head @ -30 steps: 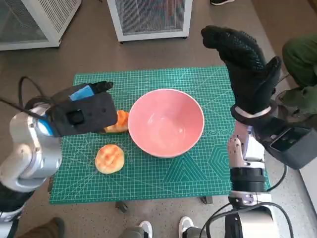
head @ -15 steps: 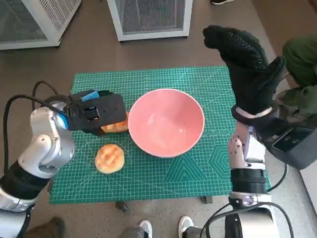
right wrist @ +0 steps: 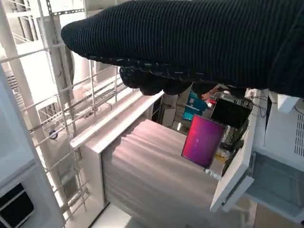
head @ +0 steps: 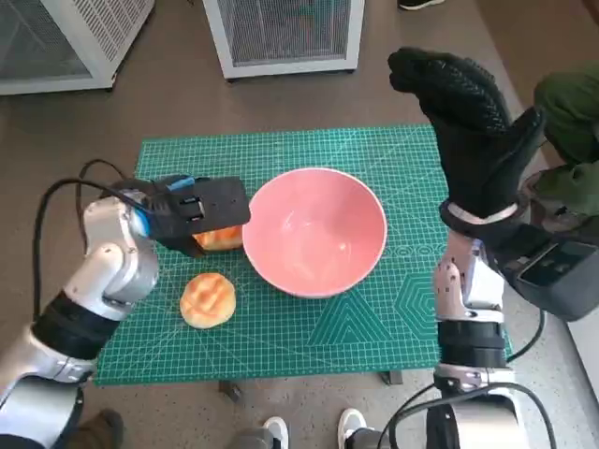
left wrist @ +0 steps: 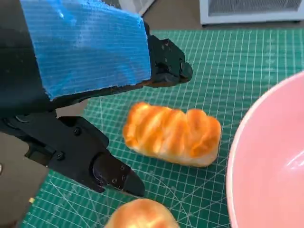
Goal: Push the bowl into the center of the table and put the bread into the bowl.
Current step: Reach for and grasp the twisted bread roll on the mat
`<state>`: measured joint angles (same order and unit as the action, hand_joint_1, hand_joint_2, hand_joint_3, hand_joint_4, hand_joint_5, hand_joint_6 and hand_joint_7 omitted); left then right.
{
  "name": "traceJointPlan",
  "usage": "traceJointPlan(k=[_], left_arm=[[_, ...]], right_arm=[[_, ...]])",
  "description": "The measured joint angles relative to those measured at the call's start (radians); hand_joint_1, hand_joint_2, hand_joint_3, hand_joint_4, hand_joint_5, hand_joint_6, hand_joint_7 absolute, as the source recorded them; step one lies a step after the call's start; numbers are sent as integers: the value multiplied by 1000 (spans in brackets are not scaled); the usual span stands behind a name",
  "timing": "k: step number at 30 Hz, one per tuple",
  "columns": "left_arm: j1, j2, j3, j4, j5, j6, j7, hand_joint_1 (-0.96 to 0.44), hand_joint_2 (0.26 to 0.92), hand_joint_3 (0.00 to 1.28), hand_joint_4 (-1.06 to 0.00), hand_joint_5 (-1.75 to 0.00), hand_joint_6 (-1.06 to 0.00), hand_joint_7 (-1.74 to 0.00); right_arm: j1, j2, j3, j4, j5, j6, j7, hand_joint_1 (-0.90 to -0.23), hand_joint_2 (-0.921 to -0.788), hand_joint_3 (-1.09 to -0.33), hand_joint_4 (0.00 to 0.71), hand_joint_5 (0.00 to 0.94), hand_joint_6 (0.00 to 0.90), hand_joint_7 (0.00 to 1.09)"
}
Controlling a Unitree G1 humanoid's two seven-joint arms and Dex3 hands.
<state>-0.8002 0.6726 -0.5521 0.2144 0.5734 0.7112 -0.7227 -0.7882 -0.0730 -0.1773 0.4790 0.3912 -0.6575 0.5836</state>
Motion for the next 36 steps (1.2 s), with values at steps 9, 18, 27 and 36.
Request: traceJointPlan(k=[9,18,27,36], left_arm=[[3,-53,20,84,7,-65,81,-205,702,8,-400,-68,-400,-41],[10,-92,40,171,11,-99,151,-107,726,17,-539,-101,-448,-41],[6,-128,45,274,23,-140,229,-17,768,14,-435,-1051,-527,-16],[5,-151,45,371,48,-202,295,340,894,25,-735,-1135,-732,-117]], right_arm=[[8,-2,-1,-13,0,4,-1,-671,-921,-695,288,1,270,339],[15,-4,-1,-24,2,4,1,-671,-921,-693,289,1,259,341],[16,-6,-2,-30,14,9,14,-665,-921,-693,283,0,253,345],[22,-11,-1,-52,36,18,16,-664,-921,-697,282,0,252,349]])
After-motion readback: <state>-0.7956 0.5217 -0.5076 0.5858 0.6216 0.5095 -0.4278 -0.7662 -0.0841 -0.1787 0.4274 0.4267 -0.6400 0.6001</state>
